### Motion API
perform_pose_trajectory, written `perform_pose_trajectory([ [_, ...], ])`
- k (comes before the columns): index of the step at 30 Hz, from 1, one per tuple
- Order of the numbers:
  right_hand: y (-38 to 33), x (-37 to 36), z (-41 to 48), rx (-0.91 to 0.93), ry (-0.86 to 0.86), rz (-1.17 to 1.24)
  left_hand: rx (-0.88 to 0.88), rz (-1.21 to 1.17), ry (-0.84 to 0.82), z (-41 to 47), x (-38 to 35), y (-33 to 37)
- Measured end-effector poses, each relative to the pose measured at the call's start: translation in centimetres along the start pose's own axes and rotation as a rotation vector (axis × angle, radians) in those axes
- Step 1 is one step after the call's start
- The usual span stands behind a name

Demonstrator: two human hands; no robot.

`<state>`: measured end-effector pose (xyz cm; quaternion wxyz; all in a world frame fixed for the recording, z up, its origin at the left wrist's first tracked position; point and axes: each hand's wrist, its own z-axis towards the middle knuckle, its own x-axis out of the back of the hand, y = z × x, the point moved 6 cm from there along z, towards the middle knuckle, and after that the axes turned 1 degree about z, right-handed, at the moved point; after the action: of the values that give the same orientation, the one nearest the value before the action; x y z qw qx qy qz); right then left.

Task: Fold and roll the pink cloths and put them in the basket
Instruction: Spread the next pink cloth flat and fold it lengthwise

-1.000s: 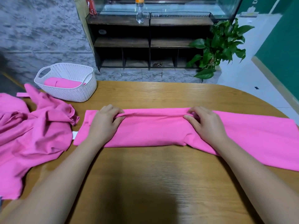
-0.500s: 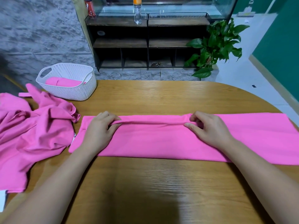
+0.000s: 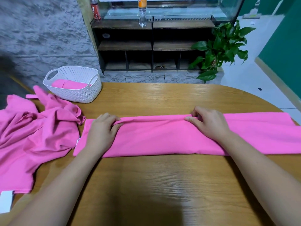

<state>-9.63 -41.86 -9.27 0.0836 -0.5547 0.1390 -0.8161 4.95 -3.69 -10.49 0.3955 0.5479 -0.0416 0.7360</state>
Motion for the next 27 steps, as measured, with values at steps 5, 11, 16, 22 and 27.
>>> perform_pose_trajectory([
  [5,-0.2,0.2,-0.1,0.004,0.007,-0.011,-0.018,0.169,-0.005,1.2,0.9,-0.8],
  [11,-0.7,0.2,-0.3,0.041,-0.032,-0.025,0.032,0.176,0.023,2.3,1.7,-3.4],
  [16,-0.6,0.1,-0.4,0.039,-0.008,-0.088,0.187,0.057,0.08,1.5,1.8,-5.0],
  [22,-0.4,0.1,1.0,0.085,0.047,-0.121,0.255,0.008,0.085,1.5,2.0,-4.8],
  [27,0.8,-0.7,1.2,-0.01,-0.012,0.022,0.351,-0.037,0.039,1.3,3.6,-5.5],
])
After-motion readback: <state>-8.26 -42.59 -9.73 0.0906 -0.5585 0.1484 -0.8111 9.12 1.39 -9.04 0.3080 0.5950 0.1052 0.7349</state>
